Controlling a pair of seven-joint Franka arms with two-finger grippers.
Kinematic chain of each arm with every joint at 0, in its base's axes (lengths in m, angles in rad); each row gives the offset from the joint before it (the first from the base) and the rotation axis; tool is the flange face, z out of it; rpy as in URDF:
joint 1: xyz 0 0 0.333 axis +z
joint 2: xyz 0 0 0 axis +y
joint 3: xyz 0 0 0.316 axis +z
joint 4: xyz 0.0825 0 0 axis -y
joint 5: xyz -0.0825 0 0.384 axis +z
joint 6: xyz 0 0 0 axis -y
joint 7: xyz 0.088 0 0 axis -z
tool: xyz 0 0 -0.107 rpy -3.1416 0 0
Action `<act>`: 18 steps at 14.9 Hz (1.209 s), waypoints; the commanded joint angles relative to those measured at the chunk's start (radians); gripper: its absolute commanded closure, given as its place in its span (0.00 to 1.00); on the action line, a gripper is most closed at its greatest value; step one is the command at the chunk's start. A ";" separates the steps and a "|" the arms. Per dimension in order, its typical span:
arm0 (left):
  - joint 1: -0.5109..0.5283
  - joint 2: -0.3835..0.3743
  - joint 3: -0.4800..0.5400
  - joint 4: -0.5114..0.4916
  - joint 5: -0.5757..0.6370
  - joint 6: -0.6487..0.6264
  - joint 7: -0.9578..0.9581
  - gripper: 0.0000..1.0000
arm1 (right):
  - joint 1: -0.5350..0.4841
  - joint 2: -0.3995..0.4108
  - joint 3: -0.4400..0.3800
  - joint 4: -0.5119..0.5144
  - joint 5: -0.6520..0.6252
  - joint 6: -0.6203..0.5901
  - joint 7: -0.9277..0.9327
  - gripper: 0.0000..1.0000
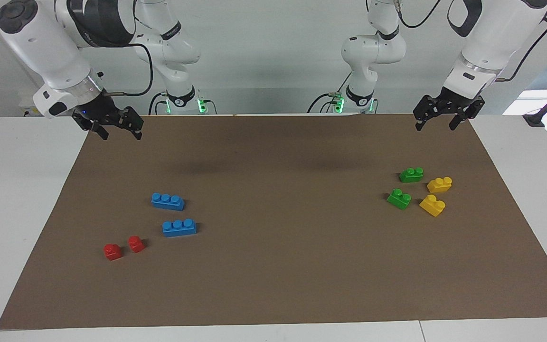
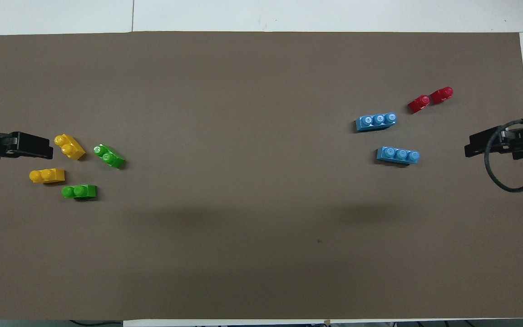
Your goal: Remove green block with left arm and hold with right
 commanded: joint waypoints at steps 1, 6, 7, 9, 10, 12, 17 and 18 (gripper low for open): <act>0.004 0.002 -0.001 0.019 -0.009 -0.022 -0.009 0.00 | -0.004 -0.014 0.009 0.007 -0.051 -0.020 -0.045 0.00; 0.004 0.002 -0.001 0.018 -0.009 -0.020 -0.008 0.00 | 0.021 -0.009 0.009 0.027 -0.104 -0.021 -0.038 0.00; 0.004 0.002 -0.001 0.018 -0.009 -0.020 -0.008 0.00 | 0.021 -0.008 0.009 0.032 -0.104 -0.021 -0.035 0.00; 0.003 0.002 -0.001 0.018 -0.009 -0.018 -0.008 0.00 | 0.021 -0.008 0.009 0.033 -0.102 -0.020 -0.030 0.00; 0.004 0.002 -0.001 0.018 -0.009 -0.018 -0.008 0.00 | 0.021 -0.008 0.009 0.032 -0.101 -0.020 -0.022 0.00; 0.004 0.002 -0.001 0.018 -0.009 -0.017 -0.008 0.00 | 0.021 -0.008 0.009 0.032 -0.099 -0.020 0.000 0.00; 0.004 0.002 -0.001 0.019 -0.009 -0.017 -0.008 0.00 | 0.012 -0.005 0.007 0.032 -0.096 0.006 0.019 0.00; 0.004 0.002 0.001 0.019 -0.009 -0.017 -0.008 0.00 | 0.012 -0.005 0.007 0.032 -0.096 0.008 0.019 0.00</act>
